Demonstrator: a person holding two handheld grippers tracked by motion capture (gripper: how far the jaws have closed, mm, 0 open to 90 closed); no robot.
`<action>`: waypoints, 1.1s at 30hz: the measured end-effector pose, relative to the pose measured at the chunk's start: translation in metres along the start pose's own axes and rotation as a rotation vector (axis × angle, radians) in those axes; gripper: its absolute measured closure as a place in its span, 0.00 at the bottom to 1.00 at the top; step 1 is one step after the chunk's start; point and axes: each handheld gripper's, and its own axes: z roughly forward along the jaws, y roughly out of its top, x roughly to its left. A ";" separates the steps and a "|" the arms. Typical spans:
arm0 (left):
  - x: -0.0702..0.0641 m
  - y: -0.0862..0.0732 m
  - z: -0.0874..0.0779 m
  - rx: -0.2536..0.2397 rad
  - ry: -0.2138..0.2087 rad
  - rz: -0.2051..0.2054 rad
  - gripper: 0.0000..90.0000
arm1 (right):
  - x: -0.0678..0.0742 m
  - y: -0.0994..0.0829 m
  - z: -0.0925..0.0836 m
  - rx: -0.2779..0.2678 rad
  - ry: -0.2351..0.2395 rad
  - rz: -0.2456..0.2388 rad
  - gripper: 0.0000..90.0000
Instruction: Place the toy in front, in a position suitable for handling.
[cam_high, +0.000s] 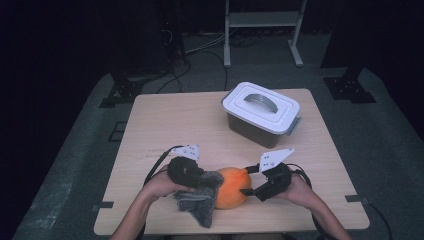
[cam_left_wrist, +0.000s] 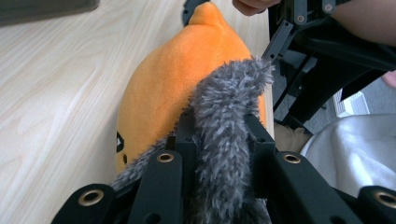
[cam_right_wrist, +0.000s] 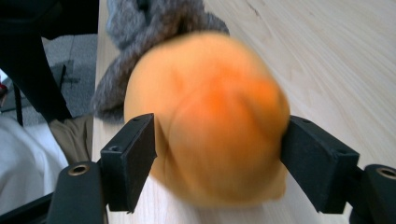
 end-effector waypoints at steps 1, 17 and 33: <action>-0.001 0.002 0.001 0.006 0.003 0.009 0.80 | 0.000 0.001 0.002 -0.001 0.001 0.000 0.30; 0.010 -0.035 -0.008 -0.020 0.014 -0.072 0.80 | 0.001 -0.021 -0.007 -0.016 -0.031 -0.008 0.53; -0.001 0.011 -0.003 -0.094 -0.024 0.034 0.80 | 0.010 -0.015 0.000 -0.040 -0.046 -0.021 0.54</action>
